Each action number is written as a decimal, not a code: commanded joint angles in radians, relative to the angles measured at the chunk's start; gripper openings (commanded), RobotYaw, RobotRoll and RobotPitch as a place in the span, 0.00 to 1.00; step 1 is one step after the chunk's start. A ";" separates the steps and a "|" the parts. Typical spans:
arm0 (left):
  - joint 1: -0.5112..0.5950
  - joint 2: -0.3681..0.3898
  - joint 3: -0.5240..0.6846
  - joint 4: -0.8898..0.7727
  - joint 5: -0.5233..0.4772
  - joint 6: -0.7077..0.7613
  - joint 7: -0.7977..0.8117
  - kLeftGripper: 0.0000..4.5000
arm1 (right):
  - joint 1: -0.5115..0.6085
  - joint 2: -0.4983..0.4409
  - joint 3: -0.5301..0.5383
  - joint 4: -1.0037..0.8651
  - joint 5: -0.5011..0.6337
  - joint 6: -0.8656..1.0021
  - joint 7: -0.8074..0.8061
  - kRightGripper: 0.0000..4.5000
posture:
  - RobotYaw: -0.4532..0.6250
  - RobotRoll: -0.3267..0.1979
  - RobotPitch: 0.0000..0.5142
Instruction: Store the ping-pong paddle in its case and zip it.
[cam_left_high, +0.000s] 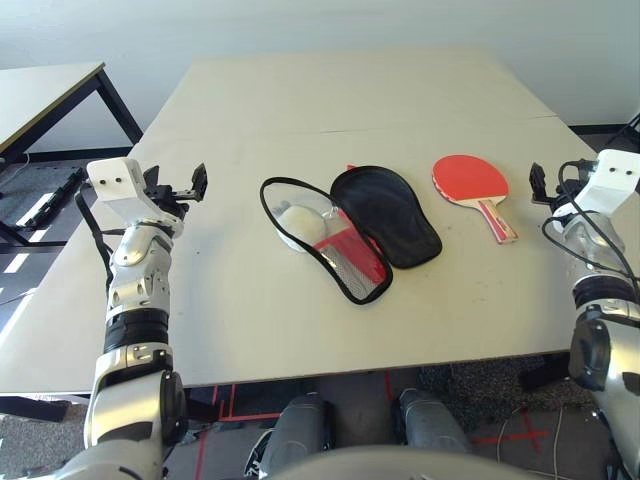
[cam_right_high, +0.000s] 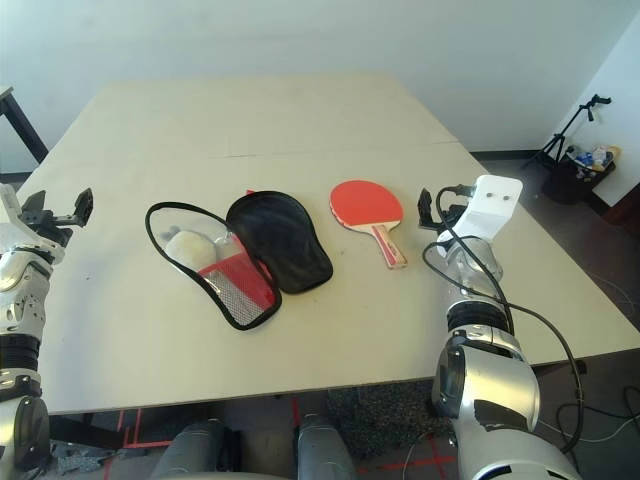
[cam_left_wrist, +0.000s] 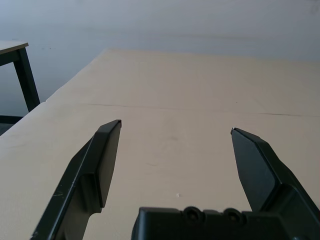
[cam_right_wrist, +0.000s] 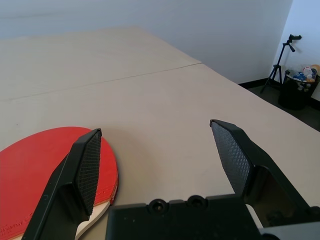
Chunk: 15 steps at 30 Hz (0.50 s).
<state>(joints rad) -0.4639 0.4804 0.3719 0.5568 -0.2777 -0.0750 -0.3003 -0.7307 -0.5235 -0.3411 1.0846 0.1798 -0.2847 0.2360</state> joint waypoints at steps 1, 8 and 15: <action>0.016 -0.006 -0.003 -0.002 0.007 -0.008 0.004 1.00 | -0.018 0.000 0.008 0.013 -0.008 -0.003 -0.002 1.00 | 0.45 0.62 0.00; 0.012 -0.006 0.013 -0.018 -0.001 -0.006 0.022 1.00 | -0.022 -0.001 0.009 0.017 -0.009 -0.003 0.003 1.00 | 0.44 0.62 0.00; -0.037 0.051 -0.005 -0.196 -0.064 0.127 -0.050 1.00 | -0.018 0.009 0.013 0.001 -0.008 0.000 0.008 1.00 | 0.45 0.62 0.00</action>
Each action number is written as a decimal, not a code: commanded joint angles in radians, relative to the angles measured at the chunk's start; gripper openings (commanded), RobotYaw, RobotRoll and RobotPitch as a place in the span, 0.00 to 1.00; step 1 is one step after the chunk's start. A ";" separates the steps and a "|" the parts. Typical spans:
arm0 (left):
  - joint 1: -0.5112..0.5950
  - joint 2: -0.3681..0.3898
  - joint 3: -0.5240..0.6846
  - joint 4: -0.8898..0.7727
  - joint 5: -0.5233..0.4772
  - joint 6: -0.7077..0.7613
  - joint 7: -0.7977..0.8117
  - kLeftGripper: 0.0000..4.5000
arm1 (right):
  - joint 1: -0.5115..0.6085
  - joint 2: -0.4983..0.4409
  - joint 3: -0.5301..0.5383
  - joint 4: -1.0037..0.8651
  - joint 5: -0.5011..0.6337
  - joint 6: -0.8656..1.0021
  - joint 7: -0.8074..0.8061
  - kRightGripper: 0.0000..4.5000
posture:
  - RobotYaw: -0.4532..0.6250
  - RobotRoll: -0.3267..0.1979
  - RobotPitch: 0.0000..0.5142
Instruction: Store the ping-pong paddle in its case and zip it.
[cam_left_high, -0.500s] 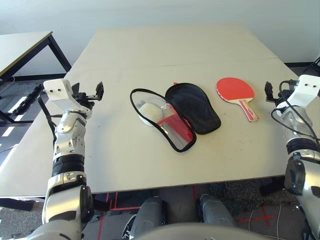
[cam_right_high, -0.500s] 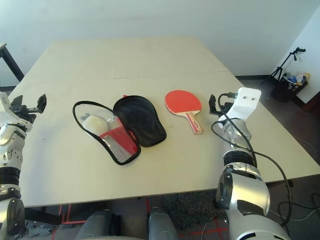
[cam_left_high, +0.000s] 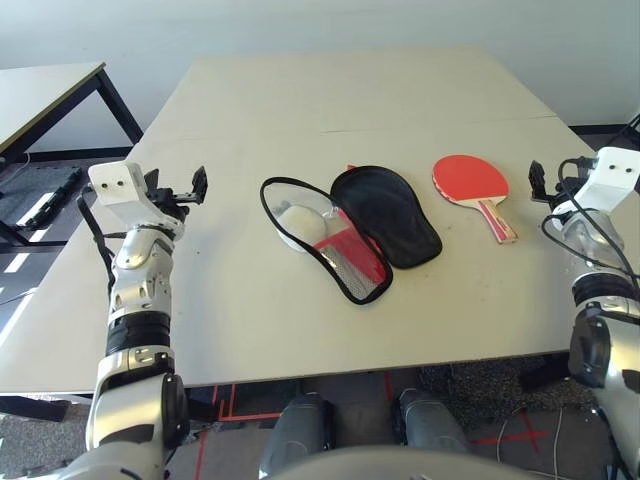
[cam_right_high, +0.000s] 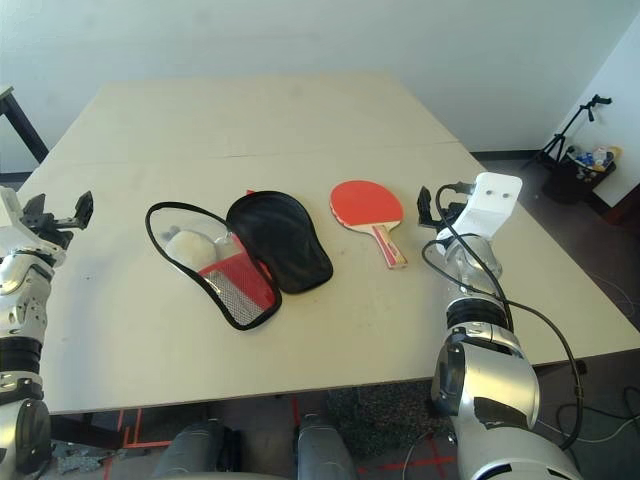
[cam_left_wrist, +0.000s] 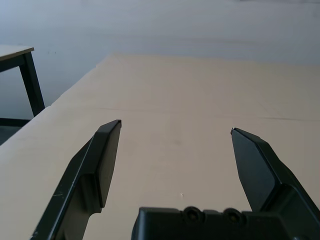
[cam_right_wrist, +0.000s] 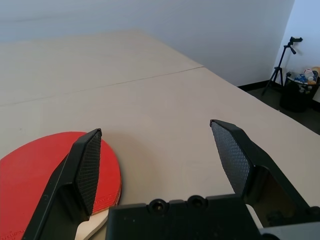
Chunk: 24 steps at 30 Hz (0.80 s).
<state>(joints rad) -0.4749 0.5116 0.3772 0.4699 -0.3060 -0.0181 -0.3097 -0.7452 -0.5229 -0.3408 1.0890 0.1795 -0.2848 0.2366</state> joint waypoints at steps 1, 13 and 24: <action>-0.028 0.024 -0.029 -0.170 -0.052 0.116 -0.059 1.00 | -0.006 0.009 0.014 -0.005 -0.008 0.002 0.008 1.00 | 0.45 0.62 0.00; -0.031 0.039 -0.272 -0.634 -0.200 0.519 -0.277 1.00 | -0.033 0.029 0.047 -0.075 0.001 0.152 0.076 1.00 | 0.44 0.62 0.00; -0.039 -0.021 -0.358 -0.624 -0.163 0.516 -0.316 1.00 | -0.035 -0.007 0.149 -0.508 -0.062 0.680 0.017 1.00 | 0.40 0.62 0.00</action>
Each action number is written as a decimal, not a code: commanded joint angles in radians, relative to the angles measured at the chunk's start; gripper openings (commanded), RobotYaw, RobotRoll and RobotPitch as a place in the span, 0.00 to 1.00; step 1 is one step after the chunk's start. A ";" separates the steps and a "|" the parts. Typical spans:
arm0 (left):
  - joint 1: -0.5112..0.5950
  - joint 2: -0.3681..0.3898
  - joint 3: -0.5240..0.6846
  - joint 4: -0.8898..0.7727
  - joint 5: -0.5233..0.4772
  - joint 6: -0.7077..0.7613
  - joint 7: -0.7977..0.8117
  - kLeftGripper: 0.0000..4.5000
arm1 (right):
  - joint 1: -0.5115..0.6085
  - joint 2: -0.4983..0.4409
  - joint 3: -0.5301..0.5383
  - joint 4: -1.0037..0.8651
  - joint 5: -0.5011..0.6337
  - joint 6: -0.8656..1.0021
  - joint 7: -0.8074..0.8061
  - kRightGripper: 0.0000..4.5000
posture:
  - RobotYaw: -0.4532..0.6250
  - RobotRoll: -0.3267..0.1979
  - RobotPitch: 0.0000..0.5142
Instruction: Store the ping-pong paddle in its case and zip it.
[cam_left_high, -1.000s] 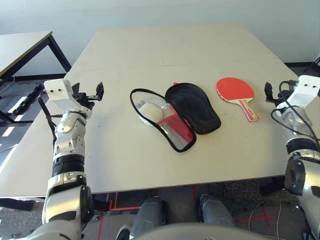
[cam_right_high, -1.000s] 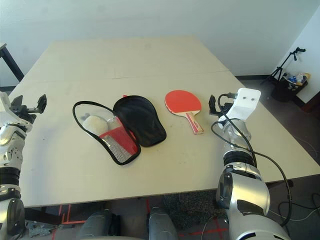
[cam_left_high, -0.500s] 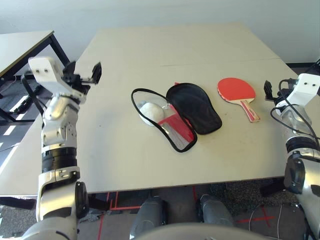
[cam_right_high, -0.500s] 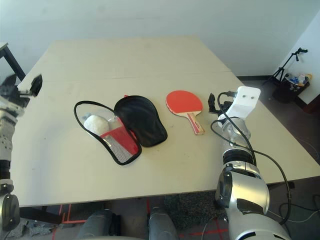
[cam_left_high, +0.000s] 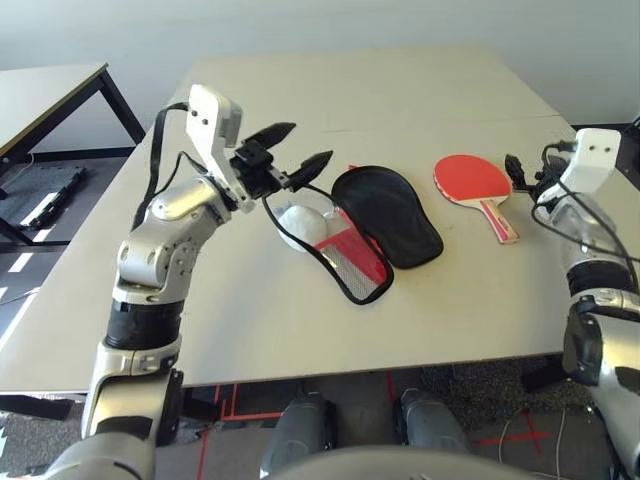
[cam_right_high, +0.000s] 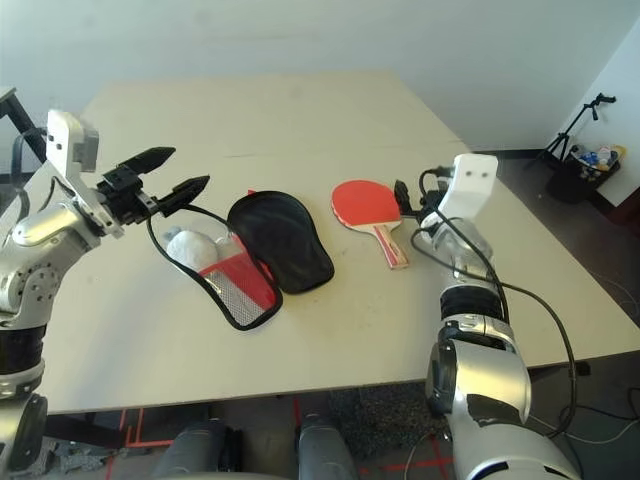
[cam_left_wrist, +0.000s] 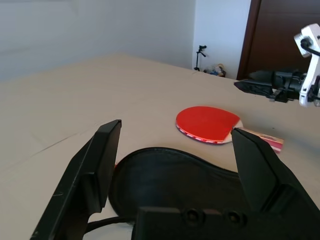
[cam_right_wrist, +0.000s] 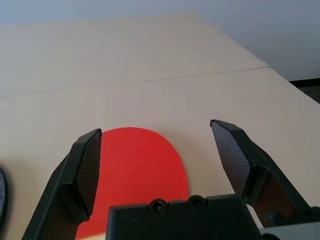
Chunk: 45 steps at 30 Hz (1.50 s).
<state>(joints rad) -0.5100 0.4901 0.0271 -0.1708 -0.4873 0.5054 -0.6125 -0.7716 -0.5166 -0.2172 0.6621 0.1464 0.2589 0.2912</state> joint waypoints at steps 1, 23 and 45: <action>-0.004 -0.003 -0.011 0.023 0.023 -0.014 -0.017 1.00 | -0.019 -0.018 0.029 -0.121 -0.023 0.232 -0.042 1.00 | 0.40 0.62 0.00; 0.028 0.039 -0.118 -0.002 0.134 -0.021 -0.127 1.00 | -0.158 -0.111 0.294 0.010 -0.049 0.796 0.202 1.00 | 0.43 0.62 0.00; 0.013 0.091 -0.179 -0.037 0.204 0.015 -0.173 1.00 | -0.284 -0.019 0.307 0.449 -0.169 0.520 0.250 0.92 | 0.44 0.62 0.00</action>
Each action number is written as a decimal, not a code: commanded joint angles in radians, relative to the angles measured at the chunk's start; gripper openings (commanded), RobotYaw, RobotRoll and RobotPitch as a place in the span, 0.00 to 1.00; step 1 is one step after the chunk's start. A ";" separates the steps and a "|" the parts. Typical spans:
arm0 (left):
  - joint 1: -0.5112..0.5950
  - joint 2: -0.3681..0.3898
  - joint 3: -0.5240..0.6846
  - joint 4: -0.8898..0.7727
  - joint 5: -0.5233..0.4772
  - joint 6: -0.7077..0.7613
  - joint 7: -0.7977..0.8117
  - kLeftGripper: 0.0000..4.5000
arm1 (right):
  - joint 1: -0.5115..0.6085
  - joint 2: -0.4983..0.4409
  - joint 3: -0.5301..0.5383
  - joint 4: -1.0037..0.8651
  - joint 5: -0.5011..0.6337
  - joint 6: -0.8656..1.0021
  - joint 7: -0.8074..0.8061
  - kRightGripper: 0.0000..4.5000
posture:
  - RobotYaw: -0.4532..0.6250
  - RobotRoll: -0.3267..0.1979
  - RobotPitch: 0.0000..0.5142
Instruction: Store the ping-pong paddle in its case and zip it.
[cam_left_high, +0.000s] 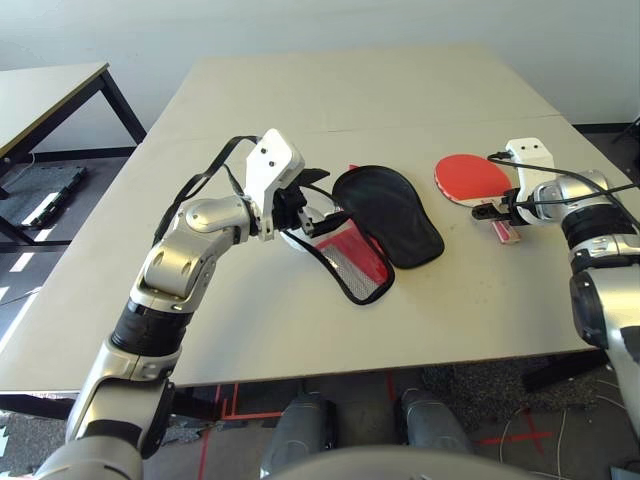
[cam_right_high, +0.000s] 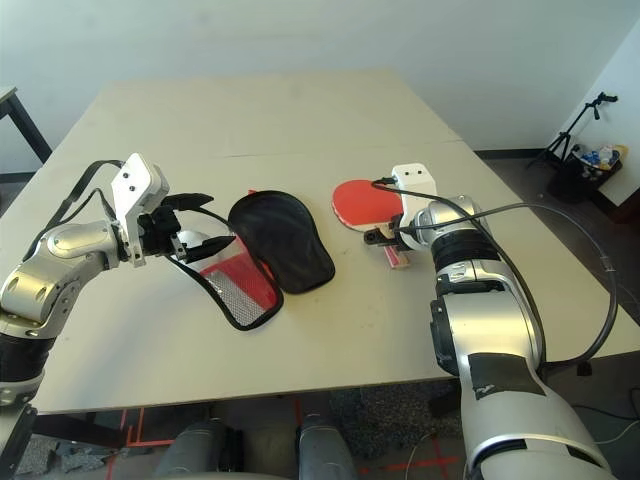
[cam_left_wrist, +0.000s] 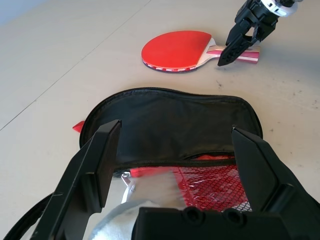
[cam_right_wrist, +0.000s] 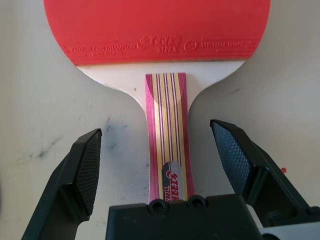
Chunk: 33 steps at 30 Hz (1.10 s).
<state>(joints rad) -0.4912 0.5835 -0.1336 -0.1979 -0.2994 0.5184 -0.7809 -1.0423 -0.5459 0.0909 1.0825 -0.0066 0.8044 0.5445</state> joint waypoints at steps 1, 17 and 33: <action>-0.006 -0.004 -0.018 -0.009 0.018 0.002 -0.005 1.00 | -0.014 0.011 -0.003 0.034 -0.019 -0.030 -0.004 0.87 | 0.44 0.62 0.00; -0.010 -0.020 -0.020 -0.002 0.040 -0.003 -0.016 1.00 | 0.035 -0.005 -0.054 -0.058 -0.001 -0.045 -0.037 0.24 | 0.44 0.62 0.00; -0.002 -0.019 -0.019 -0.003 0.046 -0.005 -0.021 1.00 | 0.183 0.092 -0.101 -0.706 0.071 0.230 -0.086 0.24 | 0.44 0.62 0.00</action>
<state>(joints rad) -0.4986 0.5610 -0.1371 -0.1971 -0.2672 0.5145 -0.7960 -0.8645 -0.4724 -0.0170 0.4651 0.0391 0.9769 0.4679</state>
